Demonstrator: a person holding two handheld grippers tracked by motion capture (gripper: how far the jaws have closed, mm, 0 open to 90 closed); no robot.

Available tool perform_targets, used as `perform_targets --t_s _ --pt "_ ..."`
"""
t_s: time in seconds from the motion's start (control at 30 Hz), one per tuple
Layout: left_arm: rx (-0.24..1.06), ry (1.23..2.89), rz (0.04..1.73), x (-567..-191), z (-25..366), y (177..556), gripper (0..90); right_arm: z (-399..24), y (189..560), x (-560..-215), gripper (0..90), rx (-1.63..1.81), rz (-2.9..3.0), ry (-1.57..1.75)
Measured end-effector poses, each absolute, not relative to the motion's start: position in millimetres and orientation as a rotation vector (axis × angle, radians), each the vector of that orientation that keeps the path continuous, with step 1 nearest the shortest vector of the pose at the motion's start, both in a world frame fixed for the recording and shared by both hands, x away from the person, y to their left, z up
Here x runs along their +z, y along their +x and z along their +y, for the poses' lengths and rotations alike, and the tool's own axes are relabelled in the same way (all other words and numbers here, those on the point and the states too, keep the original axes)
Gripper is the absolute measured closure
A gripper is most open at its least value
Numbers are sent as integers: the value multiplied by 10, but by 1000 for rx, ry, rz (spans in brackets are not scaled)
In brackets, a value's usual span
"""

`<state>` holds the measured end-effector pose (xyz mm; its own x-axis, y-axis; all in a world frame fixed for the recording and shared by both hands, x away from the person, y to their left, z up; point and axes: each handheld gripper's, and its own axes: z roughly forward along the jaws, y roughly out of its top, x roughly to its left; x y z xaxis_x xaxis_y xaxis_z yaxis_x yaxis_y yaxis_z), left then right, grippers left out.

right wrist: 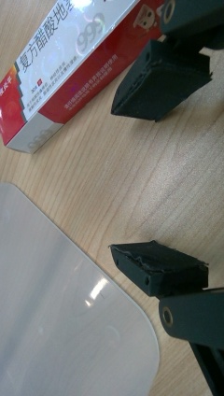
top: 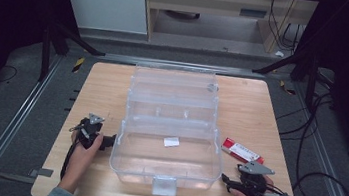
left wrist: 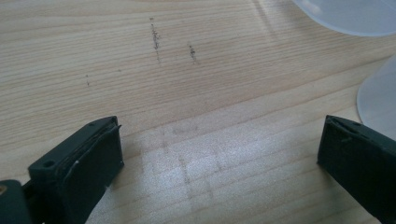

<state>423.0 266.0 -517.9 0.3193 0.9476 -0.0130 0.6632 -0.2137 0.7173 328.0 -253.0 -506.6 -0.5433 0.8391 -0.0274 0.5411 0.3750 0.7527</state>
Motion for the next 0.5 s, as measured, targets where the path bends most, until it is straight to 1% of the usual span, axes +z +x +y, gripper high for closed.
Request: perform_targets --t_s 0.03,0.07,0.1,0.13,0.17,0.23,0.3,0.43,0.47,0.5 --pt "584 1963 1418 -5179 2659 4230 0 -2531 3282 -5066 247 989 2231 1201" --pt "584 1963 1418 -5179 2659 4230 0 -2531 3282 -5066 247 989 2231 1201" --pt "585 1963 1418 -5179 2659 4230 0 -2532 3287 -5068 205 974 2224 1222" --pt "585 1963 1418 -5179 2659 4230 0 -2532 3287 -5068 205 974 2224 1222" --pt "585 1962 1419 -5180 2658 4226 0 -2531 3286 -5071 180 971 2224 1222" --pt "587 1967 1417 -5178 2660 4220 0 -2531 3278 -5071 167 970 2229 1224" --pt "587 1967 1416 -5178 2660 4220 0 -2529 3273 -5058 123 962 2263 1216" --pt "586 1968 1415 -5178 2661 4219 0 -2542 3262 -4989 122 955 2281 1192" --pt "586 1967 1416 -5179 2661 4219 0 -2556 3267 -4922 139 942 2281 1168" --pt "585 1967 1415 -5178 2661 4218 0 -2600 3295 -4795 182 909 2259 1118"
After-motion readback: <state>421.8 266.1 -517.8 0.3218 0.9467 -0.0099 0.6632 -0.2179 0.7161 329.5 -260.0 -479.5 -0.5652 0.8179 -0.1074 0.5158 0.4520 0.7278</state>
